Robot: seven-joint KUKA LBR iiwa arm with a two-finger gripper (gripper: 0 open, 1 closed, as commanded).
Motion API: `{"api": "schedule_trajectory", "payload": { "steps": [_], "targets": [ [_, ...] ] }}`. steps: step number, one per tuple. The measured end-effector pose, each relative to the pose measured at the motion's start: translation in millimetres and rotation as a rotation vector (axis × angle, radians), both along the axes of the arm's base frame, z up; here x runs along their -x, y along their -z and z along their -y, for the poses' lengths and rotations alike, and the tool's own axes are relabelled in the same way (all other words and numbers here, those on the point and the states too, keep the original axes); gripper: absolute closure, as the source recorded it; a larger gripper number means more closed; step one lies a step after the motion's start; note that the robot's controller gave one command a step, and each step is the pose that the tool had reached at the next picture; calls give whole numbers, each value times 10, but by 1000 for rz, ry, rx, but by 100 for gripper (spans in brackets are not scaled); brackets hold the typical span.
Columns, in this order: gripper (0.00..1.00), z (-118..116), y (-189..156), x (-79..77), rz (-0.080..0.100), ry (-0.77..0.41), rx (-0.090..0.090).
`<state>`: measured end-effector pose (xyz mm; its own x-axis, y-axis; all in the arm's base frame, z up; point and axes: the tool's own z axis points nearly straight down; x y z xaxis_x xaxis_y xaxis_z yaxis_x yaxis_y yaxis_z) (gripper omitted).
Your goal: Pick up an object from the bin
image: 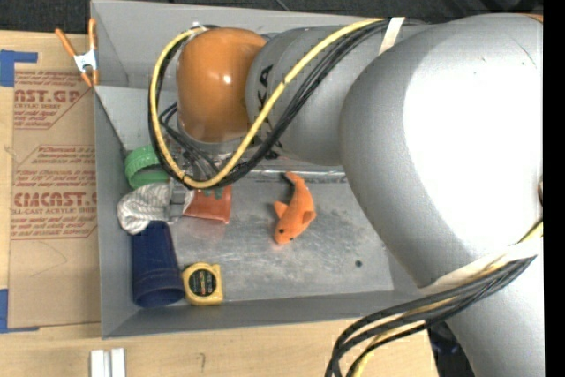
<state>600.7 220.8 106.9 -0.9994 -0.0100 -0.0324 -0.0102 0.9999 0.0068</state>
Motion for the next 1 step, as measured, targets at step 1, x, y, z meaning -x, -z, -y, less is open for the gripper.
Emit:
{"api": "schedule_trajectory", "payload": {
  "steps": [1],
  "targets": [
    [100,0,0,0,0,0,0]
  ]
}}
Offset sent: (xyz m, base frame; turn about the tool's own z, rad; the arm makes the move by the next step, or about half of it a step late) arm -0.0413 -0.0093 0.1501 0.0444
